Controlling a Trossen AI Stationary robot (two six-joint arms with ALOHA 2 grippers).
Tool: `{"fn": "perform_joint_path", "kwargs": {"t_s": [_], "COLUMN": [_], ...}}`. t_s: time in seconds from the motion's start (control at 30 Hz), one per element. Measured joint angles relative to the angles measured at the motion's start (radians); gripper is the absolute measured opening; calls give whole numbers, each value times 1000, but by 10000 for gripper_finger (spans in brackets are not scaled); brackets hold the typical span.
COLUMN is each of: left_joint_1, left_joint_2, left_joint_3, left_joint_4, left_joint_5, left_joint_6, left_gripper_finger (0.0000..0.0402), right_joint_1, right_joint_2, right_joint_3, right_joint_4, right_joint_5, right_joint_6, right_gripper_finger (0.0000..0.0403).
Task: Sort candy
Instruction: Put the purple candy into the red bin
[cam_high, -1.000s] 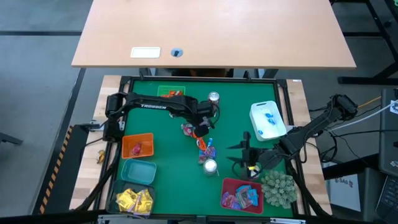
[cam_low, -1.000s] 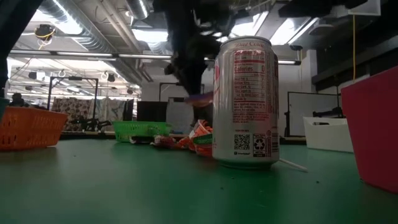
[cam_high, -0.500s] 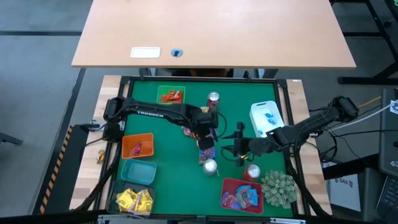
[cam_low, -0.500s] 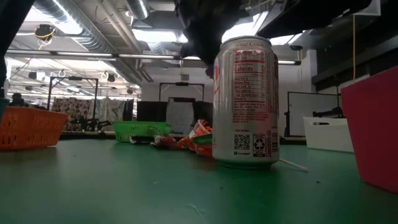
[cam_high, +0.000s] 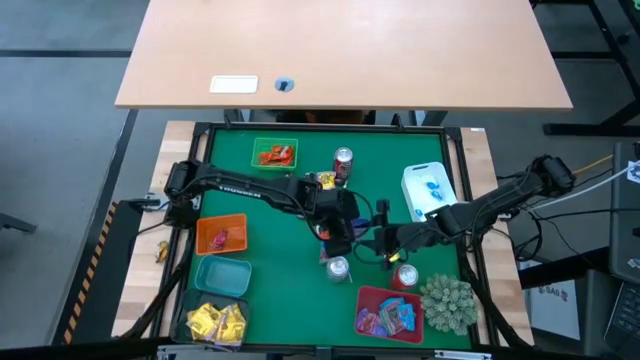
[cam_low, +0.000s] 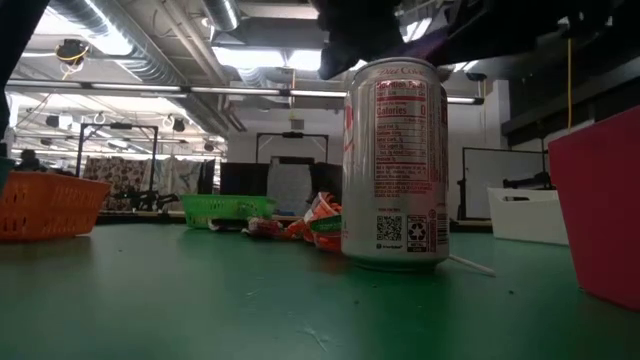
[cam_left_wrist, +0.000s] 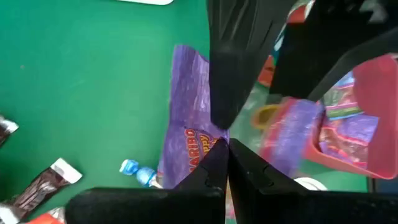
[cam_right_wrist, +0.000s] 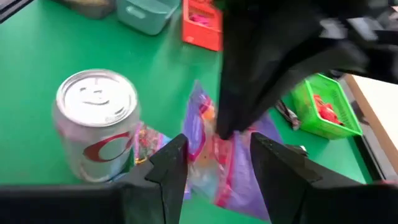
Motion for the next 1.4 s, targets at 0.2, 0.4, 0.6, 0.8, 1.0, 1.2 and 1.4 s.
{"fn": "perform_joint_path", "kwargs": {"t_s": [0.2,0.4,0.6,0.8,1.0,1.2,1.4], "left_joint_1": [-5,-4,-4,-3,14,36,49], "left_joint_2": [0,0,0,-1,-1,-1,-1], "left_joint_3": [0,0,0,0,0,0,0], "left_joint_4": [4,4,3,-20,-122,-198,-219], "left_joint_5": [4,-2,-6,-72,-147,-224,-346], "left_joint_6": [-1,0,8,10,11,12,31], "left_gripper_finger": [0,0,0,0,0,0,0], "right_joint_1": [0,0,0,0,1,9,107], "right_joint_2": [29,30,30,30,28,28,28], "right_joint_3": [0,0,0,0,0,0,0], "right_joint_4": [1,1,0,-1,-3,-6,-7], "right_joint_5": [-14,-13,-28,-111,-258,-520,-586], "right_joint_6": [-4,-4,-2,1,100,241,360], "right_gripper_finger": [141,49,16,10,8,4,2]}}
